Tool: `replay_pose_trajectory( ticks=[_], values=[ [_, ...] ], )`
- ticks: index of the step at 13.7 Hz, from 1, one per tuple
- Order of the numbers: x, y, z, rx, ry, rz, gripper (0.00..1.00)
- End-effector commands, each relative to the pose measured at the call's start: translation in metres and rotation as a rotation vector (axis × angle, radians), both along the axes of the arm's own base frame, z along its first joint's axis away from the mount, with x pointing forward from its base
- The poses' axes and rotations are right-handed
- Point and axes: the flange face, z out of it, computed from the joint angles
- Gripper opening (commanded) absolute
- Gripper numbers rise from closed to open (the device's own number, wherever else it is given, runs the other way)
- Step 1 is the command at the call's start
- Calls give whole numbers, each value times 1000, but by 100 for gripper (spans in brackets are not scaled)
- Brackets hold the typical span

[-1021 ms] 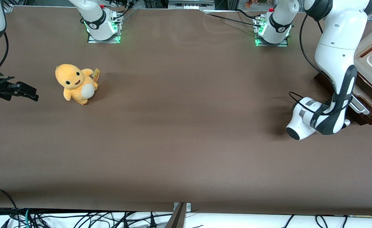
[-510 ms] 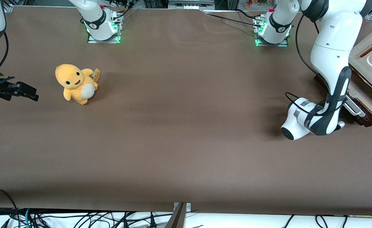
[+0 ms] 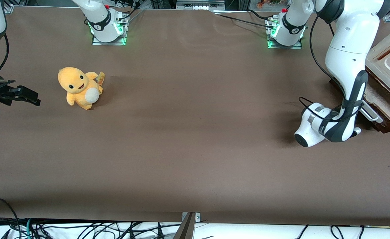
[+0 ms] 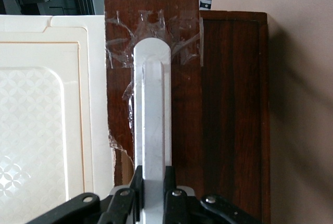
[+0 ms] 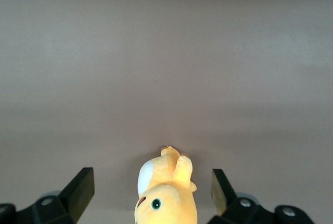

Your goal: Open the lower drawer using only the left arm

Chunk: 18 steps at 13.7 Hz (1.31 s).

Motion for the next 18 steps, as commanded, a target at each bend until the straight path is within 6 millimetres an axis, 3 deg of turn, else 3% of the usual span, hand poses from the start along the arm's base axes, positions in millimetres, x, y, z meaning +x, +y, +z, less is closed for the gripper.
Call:
replay_pose_trajectory(
  ticks=[1, 9, 10, 11, 12, 18],
  values=[
    [8, -6, 3, -17, 11, 1, 0],
    [7, -9, 2, -20, 11, 3, 0],
    [6, -9, 1, -23, 8, 9, 28],
    [6, -10, 1, -21, 7, 8, 85],
    [5, -11, 1, -25, 13, 9, 100],
    [6, -14, 6, -33, 2, 18, 100]
  ],
)
